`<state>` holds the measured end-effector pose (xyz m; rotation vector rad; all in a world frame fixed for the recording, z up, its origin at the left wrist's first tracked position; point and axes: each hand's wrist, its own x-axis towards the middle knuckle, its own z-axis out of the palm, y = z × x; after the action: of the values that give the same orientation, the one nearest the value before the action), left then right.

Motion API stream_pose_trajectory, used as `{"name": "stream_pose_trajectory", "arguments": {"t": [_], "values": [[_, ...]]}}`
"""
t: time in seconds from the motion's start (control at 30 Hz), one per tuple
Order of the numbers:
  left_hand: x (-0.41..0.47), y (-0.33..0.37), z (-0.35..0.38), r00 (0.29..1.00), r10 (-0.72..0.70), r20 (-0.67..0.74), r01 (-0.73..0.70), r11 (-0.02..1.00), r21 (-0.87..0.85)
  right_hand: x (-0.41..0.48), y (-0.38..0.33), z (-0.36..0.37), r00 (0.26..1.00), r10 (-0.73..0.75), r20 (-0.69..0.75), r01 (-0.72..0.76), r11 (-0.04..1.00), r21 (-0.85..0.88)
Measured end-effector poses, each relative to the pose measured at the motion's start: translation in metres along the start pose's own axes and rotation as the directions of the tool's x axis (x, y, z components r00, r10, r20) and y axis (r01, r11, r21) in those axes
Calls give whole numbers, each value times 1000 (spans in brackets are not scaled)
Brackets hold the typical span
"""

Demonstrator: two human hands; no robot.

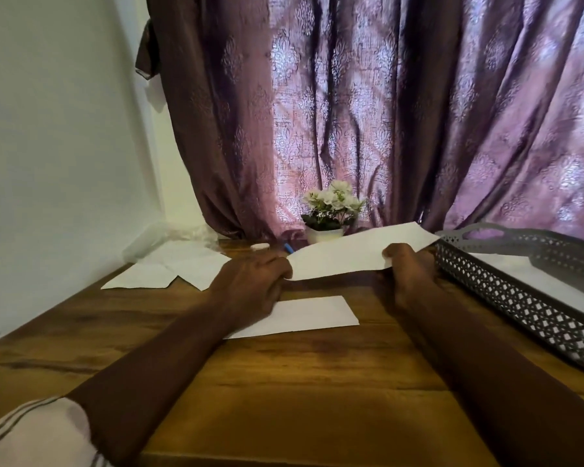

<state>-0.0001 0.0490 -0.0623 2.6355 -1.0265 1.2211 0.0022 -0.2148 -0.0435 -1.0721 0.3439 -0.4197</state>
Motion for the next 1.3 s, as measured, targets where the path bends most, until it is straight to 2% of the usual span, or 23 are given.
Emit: {"name": "stream_pose_trajectory", "arguments": {"t": [0.07, 0.1, 0.13, 0.17, 0.23, 0.3, 0.33, 0.37, 0.43, 0.5, 0.57, 0.67, 0.73, 0.9, 1.0, 1.1, 1.3], "values": [[1, -4, 1, 1000, 14, -4, -14, 999, -35, 6, 0, 1, 998, -34, -45, 29, 993, -111], [3, -4, 3, 999, 36, 3, -36, 998, -44, 8, 1, 1, 993, -89, -79, 65, 961, -269], [5, -4, 3, 998, 59, 17, -58, 997, -53, 12, 4, 0, 975, -197, -107, 120, 862, -493], [7, -2, 1, 996, 75, 45, -71, 995, -69, 13, 7, -3, 934, -346, -85, 190, 686, -702], [10, -3, 4, 990, 67, 126, -53, 992, -112, 13, 8, -4, 778, -624, 78, 323, 290, -901], [11, -7, 9, 978, 55, 201, -19, 984, -176, 7, 4, -2, 601, -738, 307, 445, -10, -896], [12, -8, 10, 975, 55, 217, -7, 976, -217, 4, 1, 0, 563, -713, 417, 519, -88, -850], [12, -10, 11, 974, 53, 220, 5, 967, -255, 5, 2, 2, 588, -636, 499, 607, -62, -793], [13, -12, 8, 971, 46, 235, 30, 950, -311, 2, 11, 7, 680, -354, 642, 692, 20, -721], [12, -13, 7, 963, 10, 270, 82, 941, -329, 5, 27, 10, 736, -36, 676, 672, -82, -736], [12, -15, 8, 958, -66, 278, 157, 935, -318, 7, 37, 14, 781, 152, 606, 624, -193, -757], [16, -12, 9, 940, -203, 273, 286, 906, -312, 0, 38, 20, 781, 167, 601, 624, -211, -752], [20, -7, 9, 899, -299, 321, 401, 857, -324, -6, 39, 22, 776, 174, 606, 630, -219, -745], [27, -7, 14, 739, -543, 398, 673, 588, -448, -5, 45, 25, 789, 160, 594, 614, -259, -746], [28, -8, 14, 699, -584, 413, 715, 560, -419, -9, 46, 27, 786, 168, 595, 618, -232, -751], [27, -7, 12, 674, -590, 445, 739, 555, -382, -15, 48, 30, 781, 181, 598, 625, -260, -736], [26, -16, 10, 631, -594, 500, 776, 464, -428, -19, 48, 31, 793, 174, 584, 609, -263, -748]]}}
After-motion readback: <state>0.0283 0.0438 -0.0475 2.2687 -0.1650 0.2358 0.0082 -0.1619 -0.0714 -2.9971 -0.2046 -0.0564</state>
